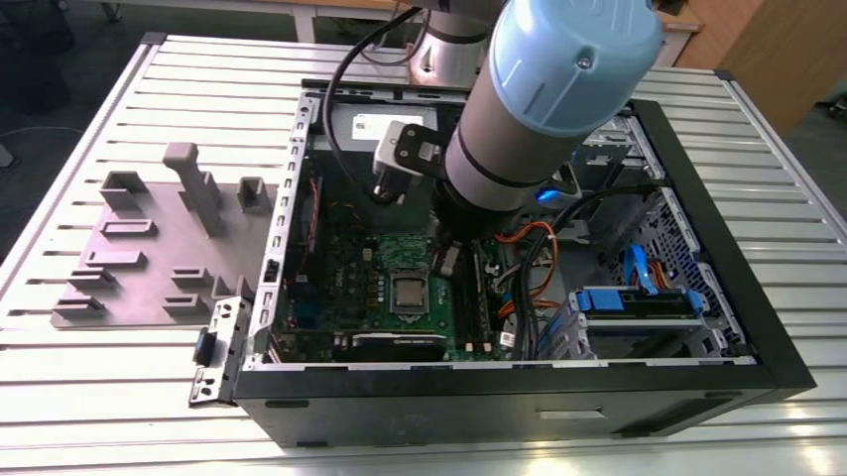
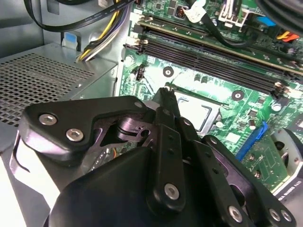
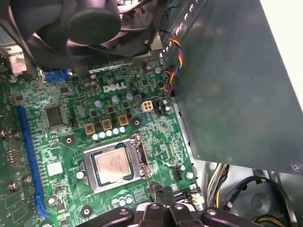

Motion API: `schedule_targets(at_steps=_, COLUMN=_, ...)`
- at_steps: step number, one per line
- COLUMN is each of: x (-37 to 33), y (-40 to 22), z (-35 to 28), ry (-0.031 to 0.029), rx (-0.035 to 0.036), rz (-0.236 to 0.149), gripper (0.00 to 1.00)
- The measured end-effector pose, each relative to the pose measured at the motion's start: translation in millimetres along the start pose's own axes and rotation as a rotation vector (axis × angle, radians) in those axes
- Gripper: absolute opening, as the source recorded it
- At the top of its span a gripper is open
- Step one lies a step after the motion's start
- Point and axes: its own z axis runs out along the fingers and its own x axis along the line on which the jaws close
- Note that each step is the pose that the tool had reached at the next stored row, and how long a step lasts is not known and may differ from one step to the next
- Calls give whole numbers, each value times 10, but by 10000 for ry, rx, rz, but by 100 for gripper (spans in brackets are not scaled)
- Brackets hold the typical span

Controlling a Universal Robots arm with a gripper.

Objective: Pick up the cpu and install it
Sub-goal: 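Install the first cpu locking lever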

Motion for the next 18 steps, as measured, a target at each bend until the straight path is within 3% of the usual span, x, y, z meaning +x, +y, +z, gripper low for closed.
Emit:
schedule_targets(at_steps=3, x=32, y=6, z=-6, ry=-12, rx=39, rz=-45, gripper=11)
schedule_targets(at_steps=8, x=47, y=27, z=-4, ry=-1, rx=45, rz=-209, gripper=11)
schedule_targets(at_steps=12, x=51, y=27, z=2, ry=59, rx=-34, rz=-591, gripper=11)
schedule_targets(at_steps=16, x=53, y=26, z=10, ry=152, rx=-174, rz=-1209, gripper=11)
schedule_targets(at_steps=18, x=55, y=25, z=17, ry=179, rx=-209, rz=-1364, gripper=11)
